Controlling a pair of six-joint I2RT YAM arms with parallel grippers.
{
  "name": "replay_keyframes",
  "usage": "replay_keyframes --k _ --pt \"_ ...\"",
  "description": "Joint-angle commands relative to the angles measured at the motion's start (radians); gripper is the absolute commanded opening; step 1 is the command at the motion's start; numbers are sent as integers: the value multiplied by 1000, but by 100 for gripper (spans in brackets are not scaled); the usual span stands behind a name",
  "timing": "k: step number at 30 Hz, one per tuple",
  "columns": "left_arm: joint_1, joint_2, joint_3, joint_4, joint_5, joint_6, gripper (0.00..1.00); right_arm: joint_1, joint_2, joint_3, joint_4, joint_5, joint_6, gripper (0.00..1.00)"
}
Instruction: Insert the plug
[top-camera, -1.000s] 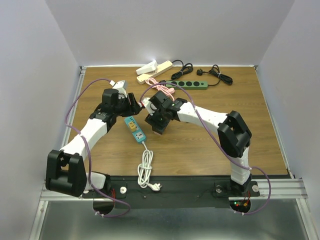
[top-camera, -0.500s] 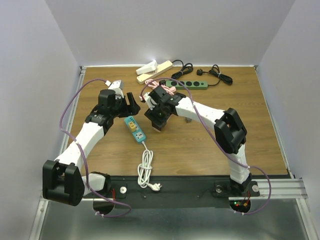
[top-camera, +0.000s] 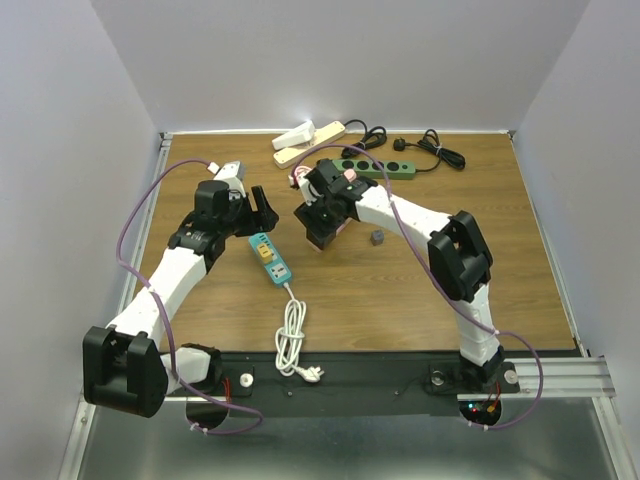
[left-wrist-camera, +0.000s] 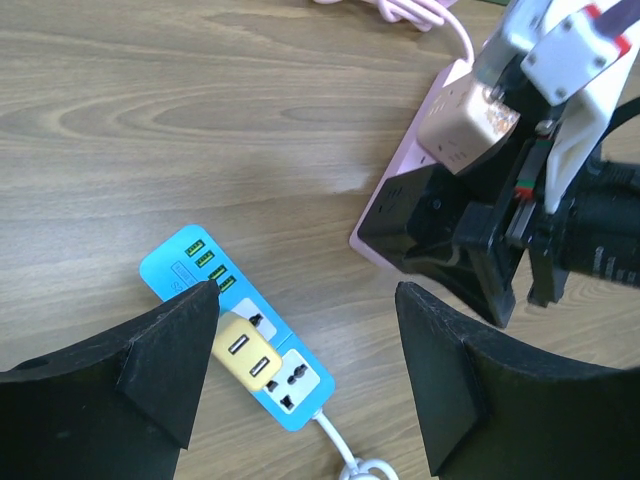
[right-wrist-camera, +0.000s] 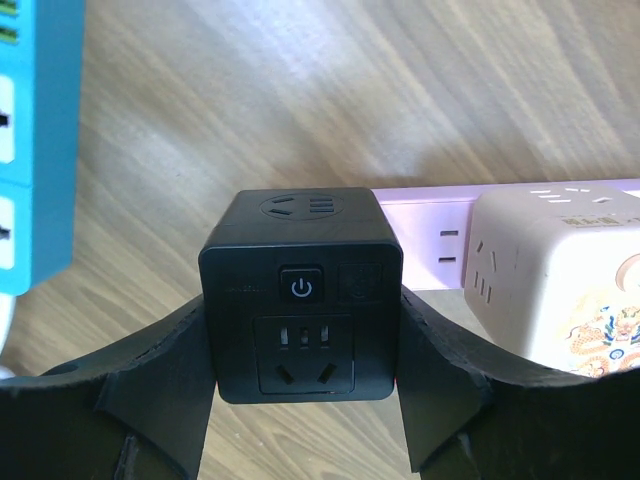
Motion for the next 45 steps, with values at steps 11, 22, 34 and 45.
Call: replay_keyframes --k 11,22,34,45 --pt "3 0 -1 18 -12 15 82 -115 -63 86 27 16 29 85" --pt "3 14 16 18 -22 29 82 -115 -135 56 25 -72 35 100" --pt "-14 -28 25 37 -12 44 82 -160 -319 -82 33 73 155 100" --pt "-69 -26 4 43 -33 50 81 -230 -410 -382 156 118 264 100"
